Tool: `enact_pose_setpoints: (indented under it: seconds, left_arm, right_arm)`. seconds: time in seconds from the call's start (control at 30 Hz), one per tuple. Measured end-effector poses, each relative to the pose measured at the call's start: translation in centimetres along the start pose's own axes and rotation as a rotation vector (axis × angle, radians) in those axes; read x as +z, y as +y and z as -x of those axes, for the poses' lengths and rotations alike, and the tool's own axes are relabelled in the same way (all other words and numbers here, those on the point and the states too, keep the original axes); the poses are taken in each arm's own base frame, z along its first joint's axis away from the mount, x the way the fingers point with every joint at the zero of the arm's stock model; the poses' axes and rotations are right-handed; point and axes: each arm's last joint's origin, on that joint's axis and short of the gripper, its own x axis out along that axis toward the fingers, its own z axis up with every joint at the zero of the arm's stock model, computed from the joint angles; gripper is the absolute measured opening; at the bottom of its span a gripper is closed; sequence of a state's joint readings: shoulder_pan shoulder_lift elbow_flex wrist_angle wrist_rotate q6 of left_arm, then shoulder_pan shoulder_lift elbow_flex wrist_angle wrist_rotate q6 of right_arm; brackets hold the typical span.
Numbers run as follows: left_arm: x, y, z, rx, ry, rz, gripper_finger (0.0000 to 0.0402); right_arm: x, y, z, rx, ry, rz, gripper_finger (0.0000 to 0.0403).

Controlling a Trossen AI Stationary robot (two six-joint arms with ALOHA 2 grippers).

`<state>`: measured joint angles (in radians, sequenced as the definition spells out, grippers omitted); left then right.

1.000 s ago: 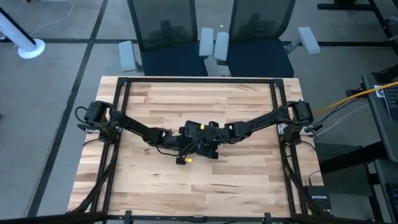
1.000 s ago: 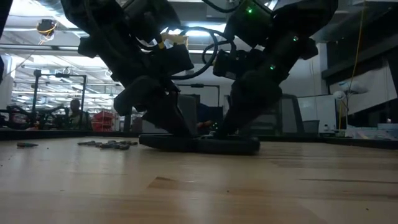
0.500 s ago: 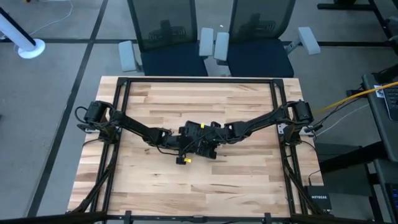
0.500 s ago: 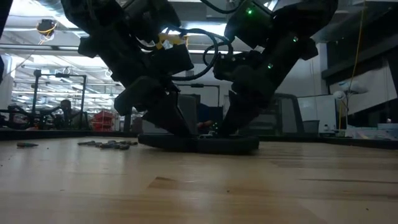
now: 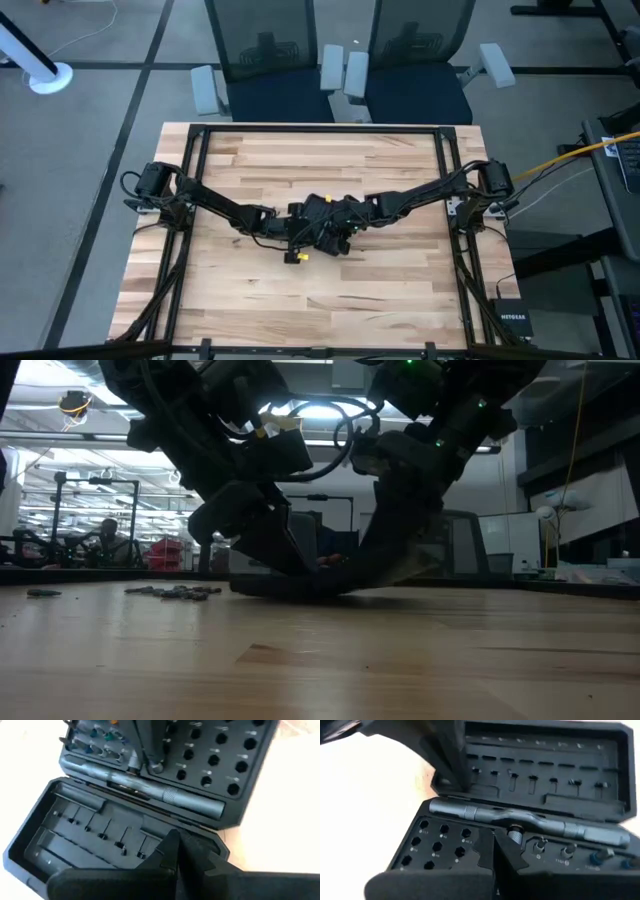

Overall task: Prefit tool cases
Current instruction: Remove the white socket bit from the black prefit tool case

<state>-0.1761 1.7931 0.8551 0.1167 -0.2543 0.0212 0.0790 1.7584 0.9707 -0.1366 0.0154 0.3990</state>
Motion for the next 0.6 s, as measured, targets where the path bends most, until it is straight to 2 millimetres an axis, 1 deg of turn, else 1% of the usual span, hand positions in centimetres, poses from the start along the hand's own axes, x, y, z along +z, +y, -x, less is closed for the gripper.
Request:
enact_pose_setpoints:
  seconds: [0.13, 0.2, 0.3, 0.37, 0.47, 0.6]
  left_arm:
    - [0.3, 0.0, 0.2, 0.01, -0.024, 0.01, 0.0]
    - [0.6, 0.2, 0.6, 0.041, -0.041, 0.007, 0.0]
    - [0.9, 0.4, 1.0, 0.074, -0.053, 0.004, 0.0]
    - [1.1, 0.6, 1.3, 0.08, -0.059, 0.002, 0.0]
    - [1.8, 0.9, 2.5, 0.107, -0.089, -0.004, 0.0]
    - [2.7, 1.7, 5.6, 0.174, -0.114, -0.006, 0.0]
  right_arm:
    - [0.0, -0.1, -0.1, -0.005, 0.011, 0.034, 0.0]
    - [-0.3, -0.4, -0.2, -0.018, 0.033, -0.008, 0.0]
    - [0.6, -0.3, -0.2, 0.014, -0.038, -0.02, 0.0]
    - [0.8, -0.5, -0.1, 0.003, -0.054, -0.022, 0.0]
    - [1.4, -1.0, 0.3, -0.007, -0.093, -0.033, 0.0]
    - [2.9, -2.3, 1.1, -0.045, -0.195, -0.049, 0.0]
